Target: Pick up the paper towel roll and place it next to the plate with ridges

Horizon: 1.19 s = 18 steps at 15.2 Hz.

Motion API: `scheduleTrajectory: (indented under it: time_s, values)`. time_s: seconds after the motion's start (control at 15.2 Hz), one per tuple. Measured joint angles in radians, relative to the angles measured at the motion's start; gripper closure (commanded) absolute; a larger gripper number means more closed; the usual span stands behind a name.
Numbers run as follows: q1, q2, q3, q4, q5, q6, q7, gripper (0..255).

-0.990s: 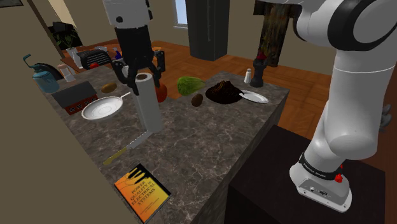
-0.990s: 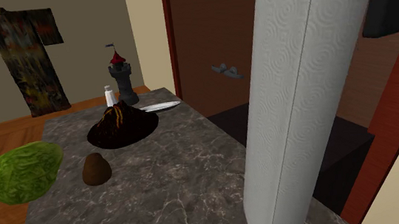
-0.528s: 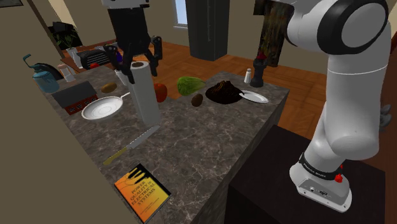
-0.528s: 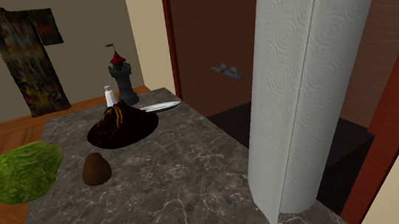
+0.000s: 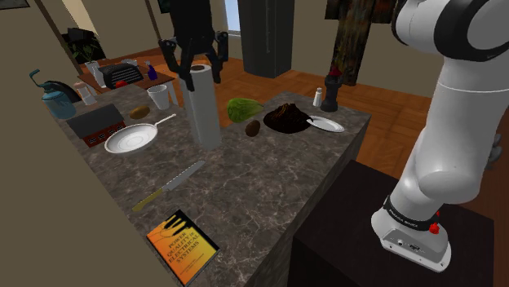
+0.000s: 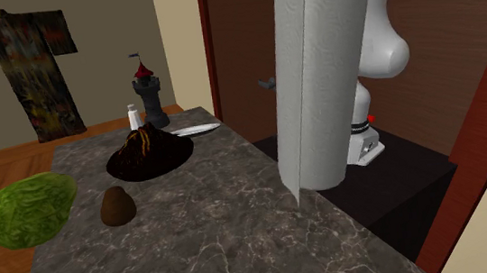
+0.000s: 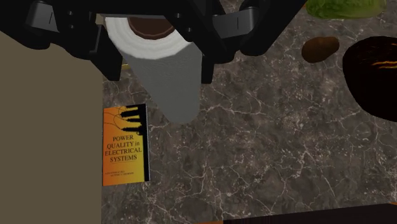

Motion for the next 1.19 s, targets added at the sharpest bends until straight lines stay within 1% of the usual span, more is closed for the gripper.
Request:
scheduleTrajectory:
  time_s: [0.26,0.46,0.86,1.19]
  values:
    - [-0.081,-0.16,-0.047,-0.19,0.076,0.04,-0.109,255]
    - [-0.121,-0.275,-0.094,-0.308,0.12,0.048,-0.191,255]
    - [-0.176,-0.43,-0.2,-0.472,0.151,0.048,-0.355,255]
    - [-0.213,-0.528,-0.293,-0.574,0.143,0.04,-0.488,255]
